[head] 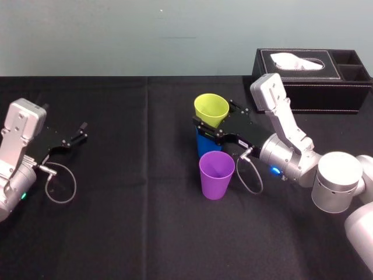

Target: Stack the three plastic cups sequentially using one hand.

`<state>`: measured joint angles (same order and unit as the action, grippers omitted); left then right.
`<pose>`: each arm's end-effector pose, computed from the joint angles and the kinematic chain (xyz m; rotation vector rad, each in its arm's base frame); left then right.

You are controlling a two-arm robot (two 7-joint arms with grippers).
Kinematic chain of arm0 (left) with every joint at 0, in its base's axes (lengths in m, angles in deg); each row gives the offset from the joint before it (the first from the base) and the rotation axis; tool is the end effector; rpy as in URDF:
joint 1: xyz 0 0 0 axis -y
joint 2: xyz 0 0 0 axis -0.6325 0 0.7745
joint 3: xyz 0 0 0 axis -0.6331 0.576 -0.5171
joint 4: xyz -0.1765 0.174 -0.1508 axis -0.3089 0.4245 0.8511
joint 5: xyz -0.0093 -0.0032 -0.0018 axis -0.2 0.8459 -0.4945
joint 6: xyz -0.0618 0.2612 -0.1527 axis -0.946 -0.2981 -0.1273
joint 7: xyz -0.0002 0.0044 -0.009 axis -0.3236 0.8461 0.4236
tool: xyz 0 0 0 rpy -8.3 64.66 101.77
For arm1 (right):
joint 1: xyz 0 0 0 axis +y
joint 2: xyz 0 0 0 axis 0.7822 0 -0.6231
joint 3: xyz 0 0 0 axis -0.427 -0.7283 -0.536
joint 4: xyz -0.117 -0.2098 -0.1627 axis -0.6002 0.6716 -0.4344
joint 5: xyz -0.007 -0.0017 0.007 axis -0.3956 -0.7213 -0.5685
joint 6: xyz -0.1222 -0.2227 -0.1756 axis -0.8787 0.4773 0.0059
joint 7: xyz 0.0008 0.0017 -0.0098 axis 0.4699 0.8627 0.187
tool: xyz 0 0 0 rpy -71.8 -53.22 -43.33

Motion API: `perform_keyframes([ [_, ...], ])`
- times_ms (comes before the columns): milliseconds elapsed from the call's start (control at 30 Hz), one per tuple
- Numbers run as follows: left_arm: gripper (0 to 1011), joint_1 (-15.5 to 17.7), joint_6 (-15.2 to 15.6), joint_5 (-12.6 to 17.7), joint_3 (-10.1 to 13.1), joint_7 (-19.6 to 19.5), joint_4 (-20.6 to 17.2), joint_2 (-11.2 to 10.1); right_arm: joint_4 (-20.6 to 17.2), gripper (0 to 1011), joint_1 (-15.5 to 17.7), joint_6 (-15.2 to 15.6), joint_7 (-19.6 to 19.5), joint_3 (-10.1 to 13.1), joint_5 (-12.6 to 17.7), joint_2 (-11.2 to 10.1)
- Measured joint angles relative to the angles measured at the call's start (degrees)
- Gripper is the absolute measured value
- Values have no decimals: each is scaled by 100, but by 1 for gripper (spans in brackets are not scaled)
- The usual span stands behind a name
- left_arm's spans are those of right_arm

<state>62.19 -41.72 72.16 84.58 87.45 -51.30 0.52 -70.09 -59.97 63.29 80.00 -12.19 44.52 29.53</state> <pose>0.3581 0.0827 -0.3023 0.3044 -0.2850 1.2480 0.4166 0.0029 -0.2803 -0.1547 -0.1314 -0.8391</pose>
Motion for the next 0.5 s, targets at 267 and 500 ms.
perform_keyframes([
  [267,1011,0,0,0,0,0,0,0,118,741,-17,-41,21,7,1,32],
  [500,1011,0,0,0,0,0,0,0,112,739,-17,-41,21,11,3,32],
])
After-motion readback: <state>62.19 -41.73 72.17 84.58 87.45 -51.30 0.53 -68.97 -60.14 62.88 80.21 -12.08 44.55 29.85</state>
